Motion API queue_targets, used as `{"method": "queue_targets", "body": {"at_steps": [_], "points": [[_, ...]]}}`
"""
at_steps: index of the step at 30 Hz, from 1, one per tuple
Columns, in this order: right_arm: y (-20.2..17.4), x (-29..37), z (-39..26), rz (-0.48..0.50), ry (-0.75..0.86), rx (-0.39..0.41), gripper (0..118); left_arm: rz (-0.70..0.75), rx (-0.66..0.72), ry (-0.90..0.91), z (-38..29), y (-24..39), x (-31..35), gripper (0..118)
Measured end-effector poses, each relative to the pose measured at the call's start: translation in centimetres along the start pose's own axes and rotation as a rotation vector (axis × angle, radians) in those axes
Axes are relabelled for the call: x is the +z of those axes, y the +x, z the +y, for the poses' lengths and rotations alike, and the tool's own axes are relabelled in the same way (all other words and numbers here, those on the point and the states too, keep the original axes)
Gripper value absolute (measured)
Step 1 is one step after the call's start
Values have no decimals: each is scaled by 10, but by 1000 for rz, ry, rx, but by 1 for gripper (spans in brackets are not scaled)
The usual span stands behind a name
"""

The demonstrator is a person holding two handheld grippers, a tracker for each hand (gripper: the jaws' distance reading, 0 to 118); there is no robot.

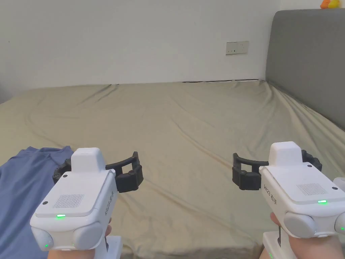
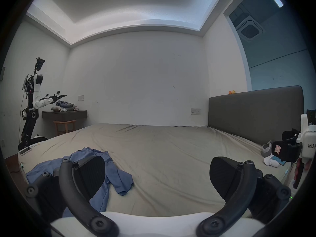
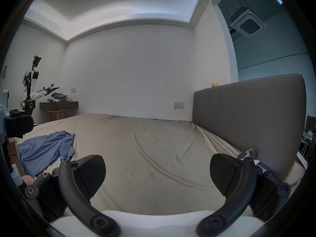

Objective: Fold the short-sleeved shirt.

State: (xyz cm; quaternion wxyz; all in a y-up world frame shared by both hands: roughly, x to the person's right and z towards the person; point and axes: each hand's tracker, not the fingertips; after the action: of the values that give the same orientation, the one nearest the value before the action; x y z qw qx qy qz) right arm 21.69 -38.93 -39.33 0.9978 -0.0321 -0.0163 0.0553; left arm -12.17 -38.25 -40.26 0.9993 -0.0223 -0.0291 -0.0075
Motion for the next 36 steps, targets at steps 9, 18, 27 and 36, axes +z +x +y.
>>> {"method": "queue_targets", "body": {"at_steps": [9,18,27,36], "points": [[0,1,0,-1,2,3,118,36,-15,1,-1,0,-2,118],[0,2,3,45,-21,-48,109,64,-41,-5,0,3,-2,45],[-13,3,7,25,-65,-4,0,78,-6,-40,2,-6,-4,0],[-14,1,7,26,-29,-11,0,90,-61,-17,4,-10,0,0]]}}
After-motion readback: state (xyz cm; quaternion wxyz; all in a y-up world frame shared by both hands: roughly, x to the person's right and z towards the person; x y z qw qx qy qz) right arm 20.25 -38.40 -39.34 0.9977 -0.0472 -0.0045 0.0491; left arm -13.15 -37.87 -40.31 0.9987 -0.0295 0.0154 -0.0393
